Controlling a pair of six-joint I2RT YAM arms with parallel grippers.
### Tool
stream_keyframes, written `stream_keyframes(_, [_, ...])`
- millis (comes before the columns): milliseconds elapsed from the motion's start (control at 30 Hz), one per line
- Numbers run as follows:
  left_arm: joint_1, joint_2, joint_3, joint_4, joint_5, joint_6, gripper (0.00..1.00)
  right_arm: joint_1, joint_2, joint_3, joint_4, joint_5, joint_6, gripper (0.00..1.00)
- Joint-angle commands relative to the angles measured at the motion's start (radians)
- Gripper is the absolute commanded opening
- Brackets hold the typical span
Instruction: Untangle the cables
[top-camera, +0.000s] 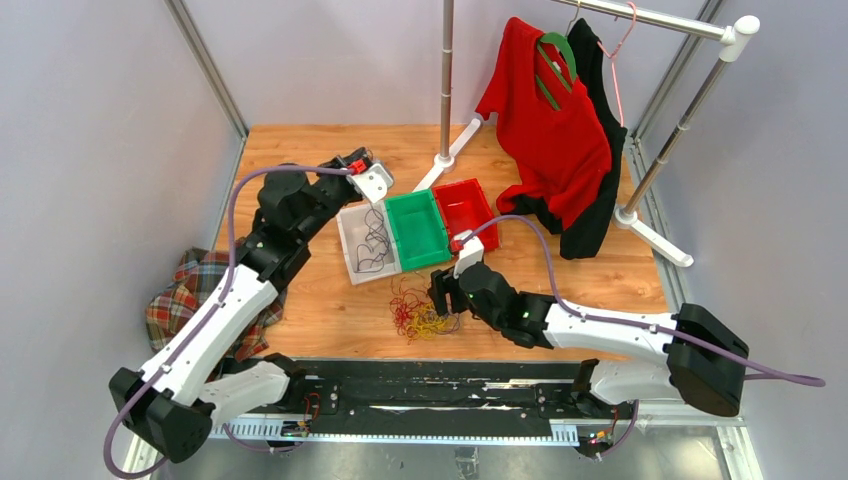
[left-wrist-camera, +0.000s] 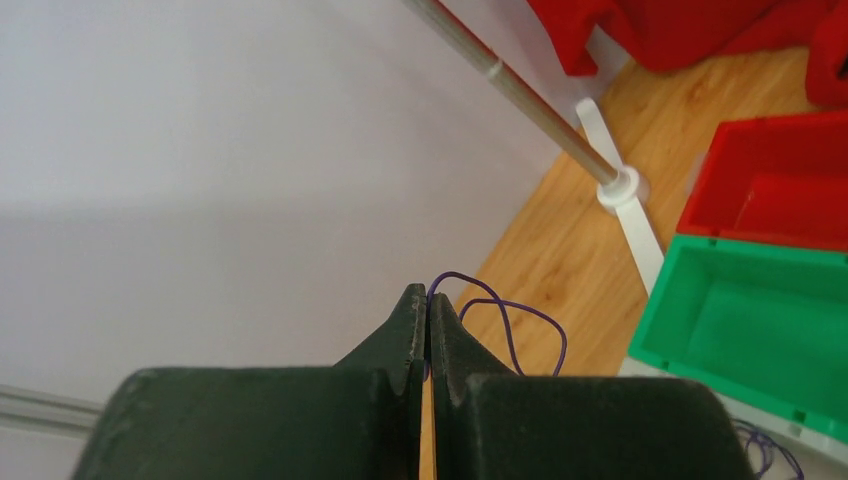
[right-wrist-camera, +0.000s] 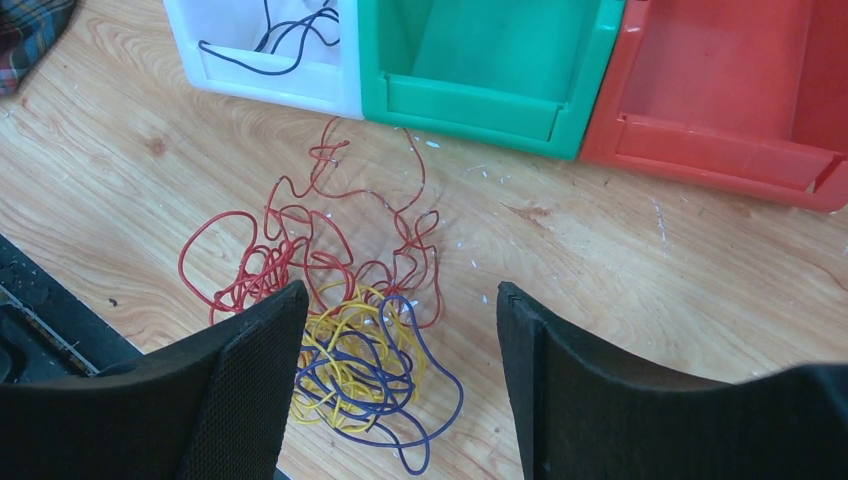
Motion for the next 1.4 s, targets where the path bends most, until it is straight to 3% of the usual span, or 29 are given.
stream_keyframes(0, [0.029,0.014,-0.05,0.026,-0.017,0.039,0.0,-0.002,-0.04,0.011,-0.026,0.044,-0.011,0.69])
stream_keyframes(333, [0.036,0.093,-0.134,-0.109,-0.062,0.069,0.0,-0.012,-0.082,0.003,-0.058,0.056,-0.014,0.69])
stream_keyframes(500, [0.036,0.211,-0.086,-0.255,-0.167,-0.109,0.0,-0.029,-0.11,-0.004,-0.079,0.063,-0.006,0.69])
stream_keyframes(800, [0.037,0.345,-0.126,-0.213,-0.136,-0.213,0.02,-0.065,-0.154,-0.023,-0.102,0.05,0.006,0.69])
stream_keyframes(1167, [0.044,0.464,-0.166,-0.146,-0.113,-0.237,0.26,-0.093,-0.164,-0.026,-0.112,0.029,0.011,0.69])
stream_keyframes(1200, [0.047,0.467,-0.157,-0.16,-0.109,-0.232,0.34,-0.093,-0.162,-0.024,-0.113,0.029,0.009,0.69])
stream_keyframes(1267, [0.055,0.466,-0.136,-0.196,-0.099,-0.221,0.68,-0.095,-0.154,-0.016,-0.112,0.026,0.006,0.69])
stream_keyframes(1300, [0.064,0.46,-0.12,-0.217,-0.089,-0.222,0.76,-0.095,-0.149,-0.012,-0.113,0.024,0.003,0.69])
stream_keyframes(1367, [0.086,0.436,-0.091,-0.244,-0.059,-0.247,0.82,-0.095,-0.142,-0.006,-0.114,0.019,0.004,0.69])
